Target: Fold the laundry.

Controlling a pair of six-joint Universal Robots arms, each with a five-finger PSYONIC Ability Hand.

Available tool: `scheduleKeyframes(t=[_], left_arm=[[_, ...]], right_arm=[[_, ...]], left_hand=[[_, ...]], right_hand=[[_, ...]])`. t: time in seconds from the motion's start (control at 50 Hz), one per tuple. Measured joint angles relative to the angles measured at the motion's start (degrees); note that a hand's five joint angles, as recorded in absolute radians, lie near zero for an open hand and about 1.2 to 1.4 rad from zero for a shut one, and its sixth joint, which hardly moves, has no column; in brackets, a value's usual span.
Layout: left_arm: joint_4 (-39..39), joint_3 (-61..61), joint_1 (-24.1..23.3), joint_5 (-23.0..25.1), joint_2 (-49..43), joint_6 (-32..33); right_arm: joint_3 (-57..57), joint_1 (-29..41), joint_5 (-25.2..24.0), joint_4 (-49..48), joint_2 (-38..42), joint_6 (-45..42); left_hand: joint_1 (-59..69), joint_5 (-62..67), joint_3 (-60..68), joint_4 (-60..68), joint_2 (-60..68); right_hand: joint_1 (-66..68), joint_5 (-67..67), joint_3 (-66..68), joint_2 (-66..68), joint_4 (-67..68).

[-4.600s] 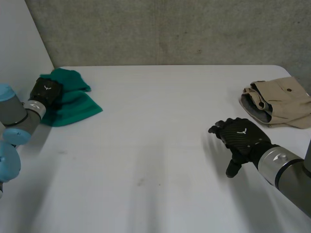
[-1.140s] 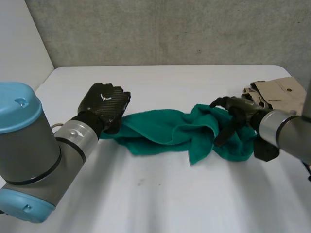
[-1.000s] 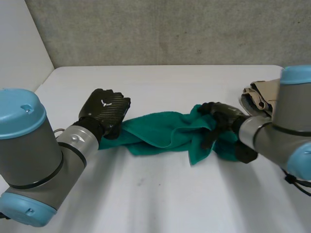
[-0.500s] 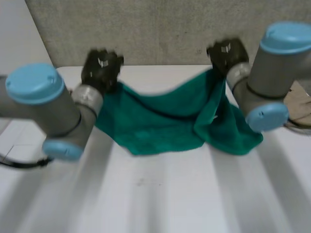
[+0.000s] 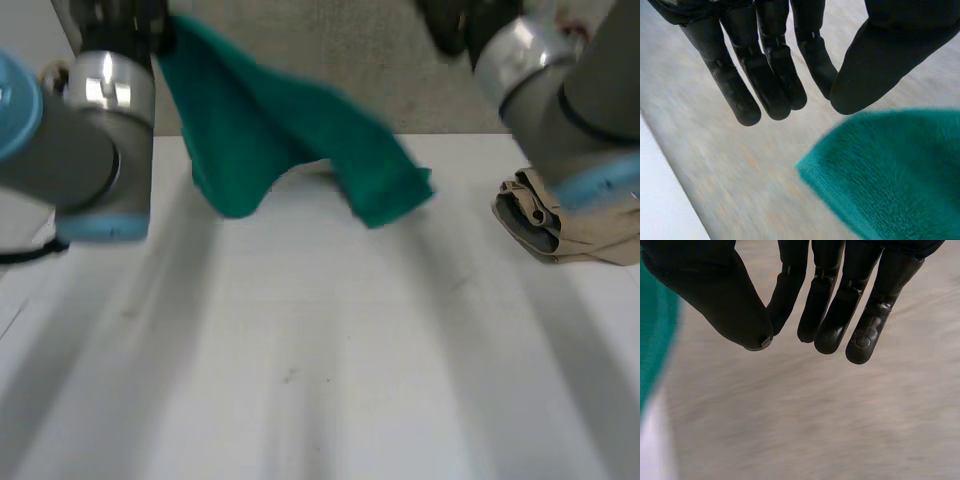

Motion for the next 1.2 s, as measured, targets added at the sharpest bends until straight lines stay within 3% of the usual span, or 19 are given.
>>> scheduleKeyframes(t=[0.1, 0.2, 0.26, 0.32, 0.36, 0.42, 0.56, 0.6, 0.62, 0.68, 0.7, 0.72, 0.76, 0.84, 1.0, 1.2], left_arm=[[-0.8, -16.4, -0.1, 1.1, 4.4, 0.2], [-0.8, -26.7, -0.5, 2.5, 6.5, 0.5], [-0.6, -32.1, -1.0, 4.2, 8.1, 1.2], [-0.5, -33.9, -1.4, 5.1, 9.6, 2.2], [-0.5, -34.3, -1.7, 5.5, 11.0, 3.0], [-0.5, -34.3, -1.9, 5.7, 13.3, 3.9], [-0.6, -34.2, -1.9, 5.8, 17.1, 4.1], [-0.7, -34.3, -1.6, 5.7, 17.4, 3.9], [-0.8, -34.4, -1.4, 5.6, 17.3, 3.8], [-0.9, -34.4, -1.1, 5.5, 16.6, 3.5], [-0.9, -34.4, -0.8, 5.4, 15.6, 3.1], [-1.0, -34.3, -0.6, 5.4, 14.4, 2.5], [-1.2, -33.8, -0.3, 5.4, 12.5, 1.0], [-2.1, -32.0, 0.0, 5.5, 8.8, -3.2], [-8.7, -22.2, 0.2, 8.0, -0.7, -12.2], [-20.2, -4.7, 0.4, 13.0, -16.5, -14.7]], right_arm=[[11.5, -0.1, -2.6, 10.0, -1.7, -0.2], [18.0, -0.1, -2.6, 12.8, -1.8, 0.9], [22.2, 0.0, -1.2, 11.2, -1.6, 5.1], [24.3, -0.2, 1.1, 9.0, -1.4, 11.8], [25.5, -0.7, 3.1, 7.3, -1.3, 19.0], [26.2, -1.5, 5.0, 6.0, -1.2, 28.8], [25.5, -1.8, 5.6, 5.7, -0.7, 36.0], [25.5, -1.7, 5.5, 5.8, -0.7, 35.5], [25.5, -1.6, 5.5, 5.9, -0.7, 35.0], [25.9, -1.6, 5.4, 5.9, -0.7, 34.1], [26.4, -1.6, 5.3, 6.0, -0.7, 33.4], [27.0, -1.6, 5.3, 5.9, -0.8, 32.9], [28.1, -1.7, 5.2, 5.8, -0.9, 32.3], [30.2, -1.9, 5.1, 5.5, -1.0, 31.7], [34.7, -2.2, 4.3, 5.3, -1.4, 30.5], [40.2, -2.4, 2.6, 4.1, -2.3, 30.3]], left_hand=[[0.0, 0.1, 0.0, 0.0, 0.0], [0.0, 0.1, 0.0, 0.0, 0.0], [0.0, 0.1, 0.0, 0.0, 0.0], [0.0, 0.1, 0.0, 0.0, 0.0], [0.0, 0.1, 0.0, 0.0, 0.0], [0.0, 0.1, 0.0, 0.0, 0.0], [-1.1, -1.3, -2.2, -2.3, -2.2], [-25.3, -23.0, -24.3, -24.9, -25.8], [-31.0, -28.8, -30.2, -30.9, -30.8], [-32.9, -31.1, -32.4, -33.1, -32.9], [-32.9, -31.1, -32.4, -33.1, -32.9], [-38.8, -40.9, -41.6, -42.7, -42.0], [-44.5, -46.8, -47.3, -48.5, -48.0], [-50.0, -52.1, -52.9, -53.5, -53.1], [-49.9, -52.0, -53.0, -53.5, -53.2], [-45.9, -47.1, -49.3, -49.4, -49.4]], right_hand=[[0.0, 0.0, 0.0, 0.0, 0.0], [0.0, 0.0, 0.0, 0.0, 0.0], [-12.2, -11.0, -14.2, -13.5, -13.6], [-33.3, -37.9, -39.1, -38.6, -39.5], [-38.8, -45.4, -46.5, -45.4, -46.7], [-44.9, -52.2, -54.1, -52.4, -53.7], [-45.7, -52.7, -55.2, -53.6, -54.4], [-45.7, -52.7, -55.2, -53.6, -54.4], [-45.7, -52.7, -55.2, -53.6, -54.4], [-45.7, -52.7, -55.2, -53.6, -54.4], [-45.7, -52.7, -55.2, -53.6, -54.4], [-45.7, -52.7, -55.2, -53.6, -54.4], [-45.7, -52.7, -55.2, -53.6, -54.4], [-45.7, -52.7, -55.2, -53.6, -54.4], [-45.7, -52.7, -55.2, -53.6, -54.4], [-45.7, -52.7, -55.2, -53.6, -54.4]])
